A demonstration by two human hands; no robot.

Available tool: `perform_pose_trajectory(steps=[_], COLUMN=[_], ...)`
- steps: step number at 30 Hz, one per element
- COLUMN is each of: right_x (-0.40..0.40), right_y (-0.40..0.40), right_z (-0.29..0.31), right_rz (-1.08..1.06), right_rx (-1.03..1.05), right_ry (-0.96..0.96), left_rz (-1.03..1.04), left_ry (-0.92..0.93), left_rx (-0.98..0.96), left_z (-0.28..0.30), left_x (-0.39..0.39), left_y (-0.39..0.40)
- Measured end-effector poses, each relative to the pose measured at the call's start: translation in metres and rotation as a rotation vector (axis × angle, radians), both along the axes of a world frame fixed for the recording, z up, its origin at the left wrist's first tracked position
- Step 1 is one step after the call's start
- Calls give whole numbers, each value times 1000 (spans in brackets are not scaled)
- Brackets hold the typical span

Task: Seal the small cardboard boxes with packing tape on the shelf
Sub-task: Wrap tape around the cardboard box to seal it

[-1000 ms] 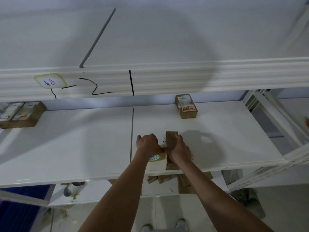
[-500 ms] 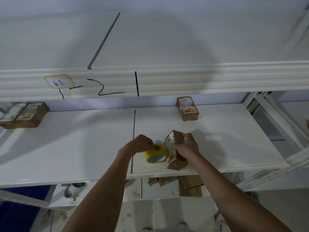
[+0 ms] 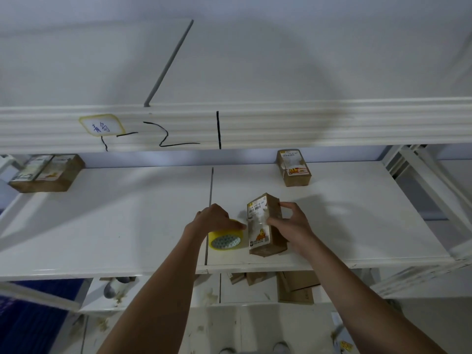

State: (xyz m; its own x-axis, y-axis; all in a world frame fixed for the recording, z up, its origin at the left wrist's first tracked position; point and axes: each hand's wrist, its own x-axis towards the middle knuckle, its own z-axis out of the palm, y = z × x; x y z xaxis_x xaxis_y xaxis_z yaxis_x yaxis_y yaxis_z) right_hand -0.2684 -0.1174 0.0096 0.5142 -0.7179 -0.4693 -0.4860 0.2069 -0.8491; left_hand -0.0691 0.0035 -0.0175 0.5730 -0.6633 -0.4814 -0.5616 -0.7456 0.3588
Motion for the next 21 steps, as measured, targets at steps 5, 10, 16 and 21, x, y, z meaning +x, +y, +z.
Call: perform_pose_trajectory(steps=[5, 10, 16, 21], right_x=[-3, 1, 24, 21], right_y=[-5, -2, 22, 15], right_z=[-4, 4, -2, -8], right_rz=[10, 20, 254, 139], right_rx=[92, 129, -193, -125], right_ry=[-90, -81, 201, 162], left_rz=[0, -59, -59, -57], left_ry=[26, -70, -182, -181], left_rx=[-18, -112, -113, -75], left_z=[2, 3, -11, -6], left_x=[-3, -16, -29, -20], left_y=[-5, -10, -8, -5])
